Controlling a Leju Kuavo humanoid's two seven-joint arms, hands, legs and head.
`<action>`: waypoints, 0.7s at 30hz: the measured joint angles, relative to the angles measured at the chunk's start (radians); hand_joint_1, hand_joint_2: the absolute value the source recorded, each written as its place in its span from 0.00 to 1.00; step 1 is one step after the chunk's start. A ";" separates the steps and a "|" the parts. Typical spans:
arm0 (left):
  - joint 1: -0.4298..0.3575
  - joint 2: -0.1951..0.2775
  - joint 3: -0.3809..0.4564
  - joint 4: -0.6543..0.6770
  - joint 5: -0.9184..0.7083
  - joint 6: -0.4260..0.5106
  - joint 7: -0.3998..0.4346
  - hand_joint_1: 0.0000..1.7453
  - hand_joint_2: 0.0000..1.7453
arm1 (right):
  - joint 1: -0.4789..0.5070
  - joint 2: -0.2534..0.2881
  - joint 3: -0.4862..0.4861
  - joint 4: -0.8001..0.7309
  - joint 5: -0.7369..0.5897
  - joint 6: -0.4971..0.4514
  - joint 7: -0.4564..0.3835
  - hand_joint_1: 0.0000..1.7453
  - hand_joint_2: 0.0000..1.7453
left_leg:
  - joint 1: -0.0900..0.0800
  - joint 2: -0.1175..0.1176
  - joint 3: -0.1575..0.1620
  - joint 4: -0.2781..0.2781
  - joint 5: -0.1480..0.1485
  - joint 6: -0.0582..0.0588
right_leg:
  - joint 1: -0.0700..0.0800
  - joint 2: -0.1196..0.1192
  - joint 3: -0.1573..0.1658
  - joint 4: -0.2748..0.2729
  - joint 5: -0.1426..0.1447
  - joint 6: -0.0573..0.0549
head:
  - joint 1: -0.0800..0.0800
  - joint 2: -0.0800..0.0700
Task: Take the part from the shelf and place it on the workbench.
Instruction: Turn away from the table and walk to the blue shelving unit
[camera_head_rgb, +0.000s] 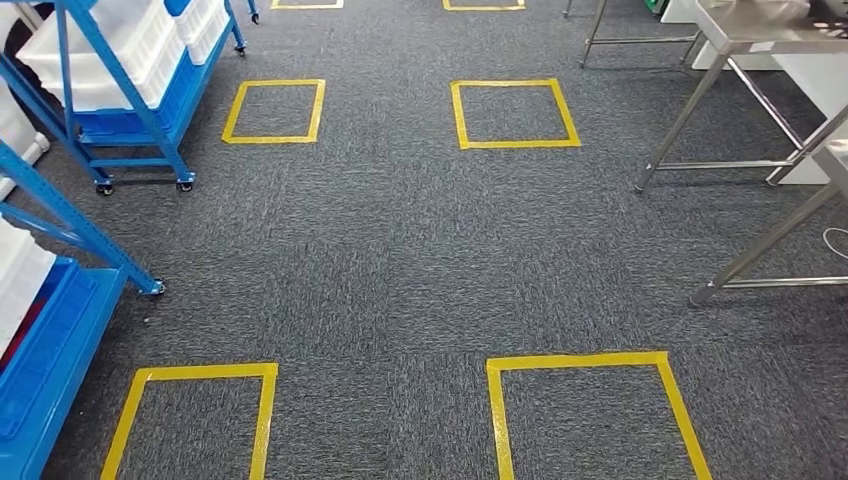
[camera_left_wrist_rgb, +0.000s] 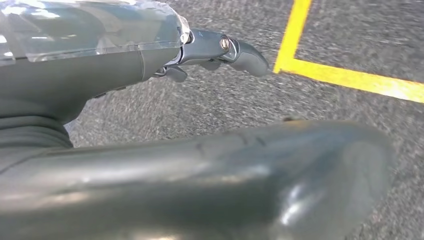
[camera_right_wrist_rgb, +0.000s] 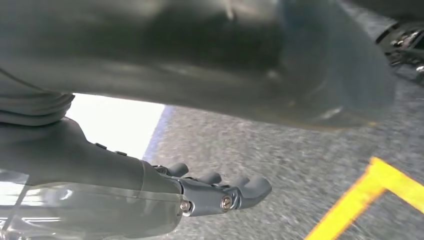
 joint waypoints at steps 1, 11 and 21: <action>0.001 0.000 0.000 0.000 -0.001 -0.003 0.001 0.00 0.00 | 0.001 0.000 0.000 0.001 -0.004 0.001 0.005 0.00 0.00 | 0.000 -0.014 -0.002 0.003 0.001 -0.002 | -0.002 0.002 0.018 -0.027 0.023 0.000 | 0.000 0.000; -0.003 -0.055 0.144 -0.022 0.298 0.041 -0.109 0.00 0.00 | 0.000 -0.002 -0.011 0.004 -0.023 -0.006 -0.005 0.00 0.00 | 0.002 -0.027 -0.066 0.107 -0.044 -0.049 | -0.011 0.016 0.149 -0.290 0.118 -0.037 | 0.000 0.000; 0.000 -0.089 0.302 -0.053 0.348 -0.007 -0.129 0.00 0.00 | 0.014 -0.003 -0.044 0.009 -0.060 -0.021 -0.008 0.00 0.00 | -0.014 0.109 -0.047 0.065 -0.002 -0.024 | 0.005 -0.114 0.211 -0.288 0.065 -0.021 | 0.000 0.000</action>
